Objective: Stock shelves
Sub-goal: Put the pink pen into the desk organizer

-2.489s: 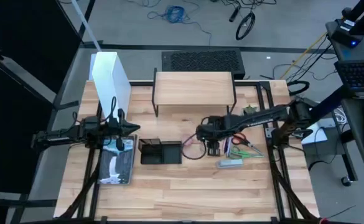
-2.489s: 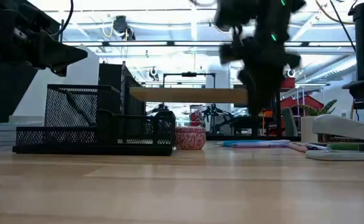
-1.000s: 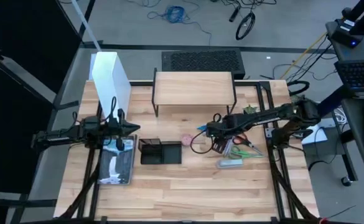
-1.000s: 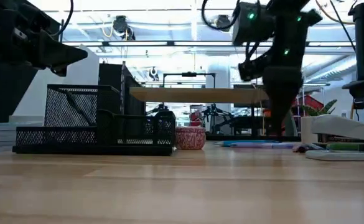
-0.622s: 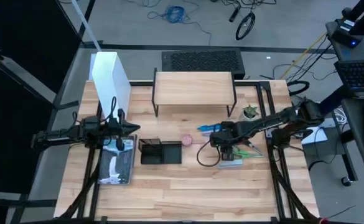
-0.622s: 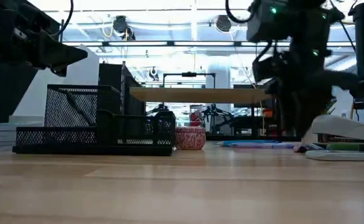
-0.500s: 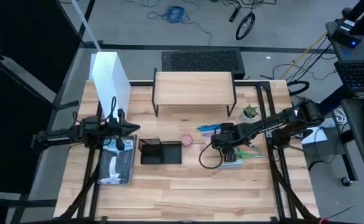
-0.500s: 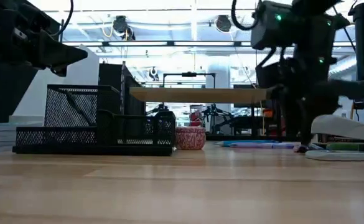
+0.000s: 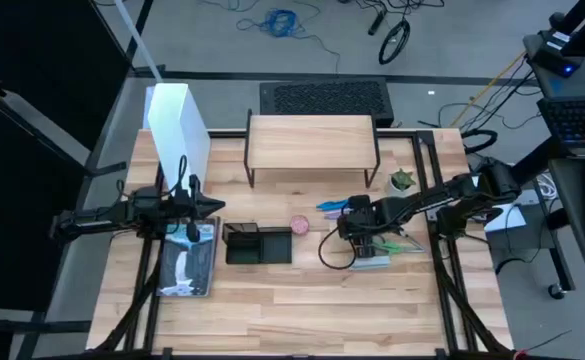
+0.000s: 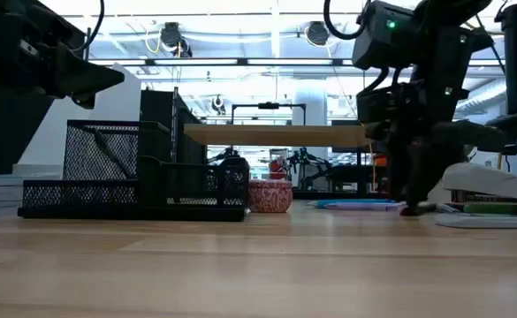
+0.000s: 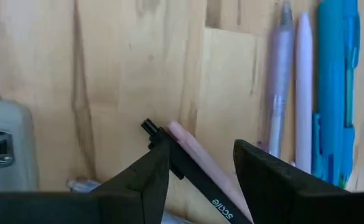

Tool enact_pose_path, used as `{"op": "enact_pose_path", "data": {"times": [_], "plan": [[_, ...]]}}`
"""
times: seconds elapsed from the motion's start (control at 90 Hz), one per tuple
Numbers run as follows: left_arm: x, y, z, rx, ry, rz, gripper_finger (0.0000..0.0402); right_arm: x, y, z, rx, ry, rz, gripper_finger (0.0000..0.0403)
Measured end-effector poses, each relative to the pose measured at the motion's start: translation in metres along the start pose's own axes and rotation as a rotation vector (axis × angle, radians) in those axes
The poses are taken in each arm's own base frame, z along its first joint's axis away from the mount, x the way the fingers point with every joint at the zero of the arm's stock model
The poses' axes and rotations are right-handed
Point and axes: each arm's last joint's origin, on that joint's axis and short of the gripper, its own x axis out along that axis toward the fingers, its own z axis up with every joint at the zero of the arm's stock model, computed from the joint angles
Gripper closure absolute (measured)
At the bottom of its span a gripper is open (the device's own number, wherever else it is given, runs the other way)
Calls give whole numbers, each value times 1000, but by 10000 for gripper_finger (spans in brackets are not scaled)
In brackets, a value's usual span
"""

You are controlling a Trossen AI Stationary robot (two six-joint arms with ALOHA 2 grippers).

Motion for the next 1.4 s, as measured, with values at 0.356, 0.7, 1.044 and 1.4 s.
{"op": "enact_pose_path", "data": {"times": [0.356, 0.7, 1.044, 1.4], "plan": [[0, 0, 0, 0, 0, 0, 398, -1, -10, 5, -29, -24, -12, 243], [0, 0, 0, 0, 0, 0, 398, 1, -10, -1, -50, 21, -32, 243], [0, 0, 0, 0, 0, 0, 398, 11, -5, -11, -86, 7, -30, 243], [0, 0, 0, 0, -1, 0, 398, 18, -3, -10, -105, 17, 34, 275]]}}
